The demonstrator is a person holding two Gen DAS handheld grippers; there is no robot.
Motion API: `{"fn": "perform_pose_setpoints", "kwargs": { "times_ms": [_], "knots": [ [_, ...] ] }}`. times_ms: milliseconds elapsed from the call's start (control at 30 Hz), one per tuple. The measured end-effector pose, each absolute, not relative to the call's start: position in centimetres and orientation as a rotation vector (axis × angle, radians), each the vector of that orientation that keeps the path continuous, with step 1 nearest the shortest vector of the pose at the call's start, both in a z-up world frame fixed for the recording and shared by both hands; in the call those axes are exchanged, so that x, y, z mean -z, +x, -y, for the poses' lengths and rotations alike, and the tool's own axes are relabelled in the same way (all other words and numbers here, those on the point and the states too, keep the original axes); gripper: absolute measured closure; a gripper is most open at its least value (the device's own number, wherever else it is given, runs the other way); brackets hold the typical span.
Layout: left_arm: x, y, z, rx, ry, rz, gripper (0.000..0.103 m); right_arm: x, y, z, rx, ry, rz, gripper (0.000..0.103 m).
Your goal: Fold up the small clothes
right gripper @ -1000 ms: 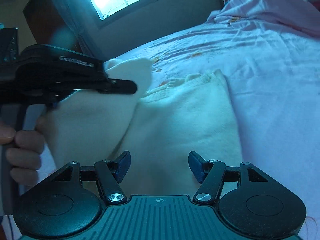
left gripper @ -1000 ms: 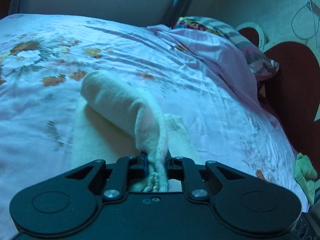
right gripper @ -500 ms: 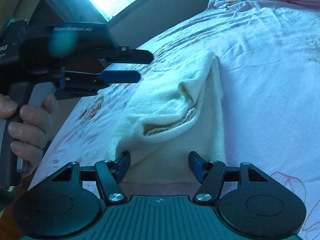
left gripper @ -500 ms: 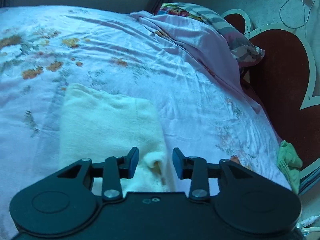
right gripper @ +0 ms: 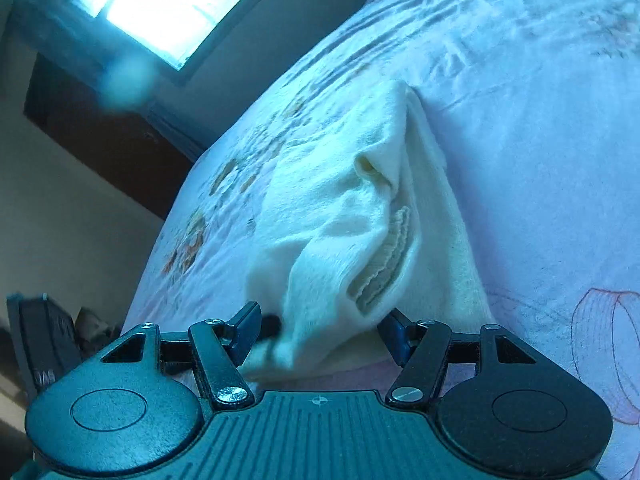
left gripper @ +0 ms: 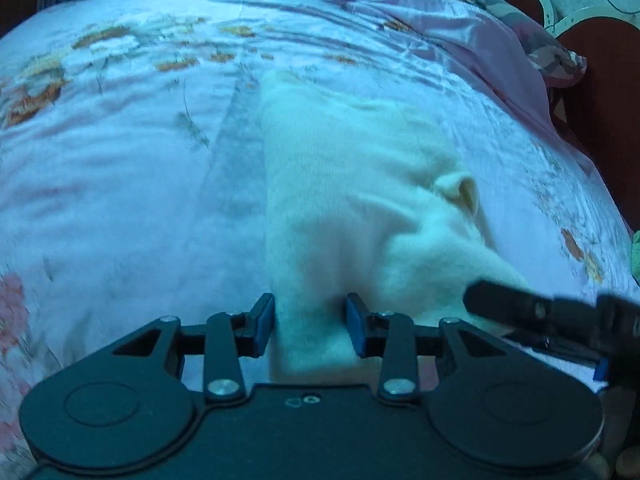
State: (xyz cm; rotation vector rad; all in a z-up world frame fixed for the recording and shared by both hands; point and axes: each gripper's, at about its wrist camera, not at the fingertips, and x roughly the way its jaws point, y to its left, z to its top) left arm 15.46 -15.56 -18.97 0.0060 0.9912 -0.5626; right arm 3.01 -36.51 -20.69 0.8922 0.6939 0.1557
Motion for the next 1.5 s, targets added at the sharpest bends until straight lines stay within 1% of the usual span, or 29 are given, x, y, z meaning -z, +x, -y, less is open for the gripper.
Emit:
{"fn": "perform_pose_setpoints", "kwargs": {
  "times_ms": [133,167,200,233,267,300,367,467,533,600,633,667,733,900,1033,1167,1267,1367,1400,1500],
  "knots": [
    [19.5,14.1,15.2,0.554,0.006,-0.947,0.066,21.2,4.5,36.9,-0.067,0.912,-0.665,0.040],
    [19.5,14.1,15.1,0.554,0.005,-0.945,0.066,21.1,5.0,36.8,-0.046,0.884,-0.660,0.043],
    [19.5,14.0,15.1,0.554,0.002,-0.943,0.066,20.9,5.5,36.6,-0.029,0.852,-0.665,0.061],
    [19.5,14.0,15.0,0.554,-0.004,-0.943,0.066,20.9,6.2,36.3,-0.024,0.831,-0.676,0.071],
    [19.5,14.0,15.0,0.554,-0.008,-0.941,0.066,21.0,6.7,36.2,-0.026,0.823,-0.684,0.075],
    [19.5,14.0,14.9,0.553,-0.009,-0.939,0.066,20.9,7.2,36.0,-0.025,0.805,-0.691,0.091],
    [19.2,13.9,14.9,0.556,-0.019,-0.927,0.066,20.0,7.6,35.5,-0.020,0.704,-0.686,0.092],
    [17.9,13.3,15.1,0.577,-0.029,-0.869,0.066,17.2,6.3,35.3,-0.035,0.546,-0.593,0.092],
    [17.4,12.8,15.9,0.606,-0.021,-0.858,0.068,16.3,5.0,35.8,-0.034,0.501,-0.566,0.092],
    [18.0,12.8,16.9,0.611,-0.004,-0.894,0.068,17.8,4.7,37.0,-0.034,0.558,-0.635,0.092],
    [18.6,12.8,17.3,0.594,0.021,-0.911,0.068,19.6,5.1,37.3,-0.033,0.593,-0.727,0.092],
    [19.1,12.8,17.5,0.593,0.036,-0.912,0.068,20.8,4.9,37.5,0.000,0.591,-0.768,0.092],
    [19.2,12.5,17.4,0.599,0.049,-0.907,0.068,21.1,4.1,37.7,0.022,0.574,-0.754,0.092],
    [17.9,12.4,15.8,0.606,0.000,-0.907,0.068,20.0,3.0,37.2,0.091,0.470,-0.754,0.092],
    [16.4,13.1,15.4,0.582,-0.002,-0.838,0.068,16.8,2.3,36.1,0.111,0.357,-0.615,0.092],
    [16.6,14.8,16.7,0.550,0.013,-0.832,0.068,15.2,5.6,32.7,0.029,0.235,-0.593,0.092],
    [18.0,15.5,17.7,0.560,0.005,-0.896,0.068,16.5,7.4,31.4,0.011,0.192,-0.638,0.092],
    [19.0,14.6,18.1,0.589,0.033,-0.896,0.068,21.0,7.3,30.9,0.068,0.036,-0.756,0.092],
    [19.2,14.2,18.2,0.602,0.042,-0.893,0.068,22.2,6.6,31.2,0.080,0.012,-0.736,0.092],
    [19.2,13.6,18.2,0.609,0.074,-0.872,0.068,22.3,6.0,32.2,0.101,0.067,-0.746,0.092]
  ]
}}
